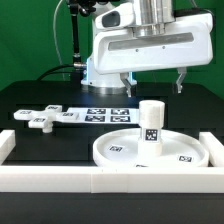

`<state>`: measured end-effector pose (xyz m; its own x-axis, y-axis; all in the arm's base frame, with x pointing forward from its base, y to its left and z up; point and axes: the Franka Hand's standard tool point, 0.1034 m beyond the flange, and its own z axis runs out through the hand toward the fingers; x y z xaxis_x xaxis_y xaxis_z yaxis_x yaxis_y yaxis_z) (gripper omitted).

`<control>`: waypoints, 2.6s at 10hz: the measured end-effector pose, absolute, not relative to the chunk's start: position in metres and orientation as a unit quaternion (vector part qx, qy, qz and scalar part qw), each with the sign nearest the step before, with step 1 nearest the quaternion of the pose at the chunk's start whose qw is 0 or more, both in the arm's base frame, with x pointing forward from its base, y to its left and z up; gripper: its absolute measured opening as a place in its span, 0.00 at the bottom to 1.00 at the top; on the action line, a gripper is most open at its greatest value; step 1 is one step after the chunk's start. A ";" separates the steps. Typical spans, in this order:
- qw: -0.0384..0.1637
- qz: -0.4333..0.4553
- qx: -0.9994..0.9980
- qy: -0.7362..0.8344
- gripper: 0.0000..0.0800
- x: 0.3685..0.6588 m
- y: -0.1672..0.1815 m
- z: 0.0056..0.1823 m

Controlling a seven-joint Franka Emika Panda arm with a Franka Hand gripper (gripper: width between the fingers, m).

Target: Assemble round table

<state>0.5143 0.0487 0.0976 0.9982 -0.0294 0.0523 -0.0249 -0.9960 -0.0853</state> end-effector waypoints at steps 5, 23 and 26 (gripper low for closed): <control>0.001 -0.020 -0.974 -0.224 0.81 0.509 0.044 0.092; -0.021 -0.019 -0.962 -0.272 0.81 0.450 -0.143 0.066; -0.019 -0.009 -0.960 -0.279 0.81 0.439 -0.157 0.057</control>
Offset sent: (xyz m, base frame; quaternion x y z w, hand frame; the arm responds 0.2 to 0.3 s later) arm -0.0122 -0.0076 -0.0107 0.0847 0.0079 -0.1670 0.9823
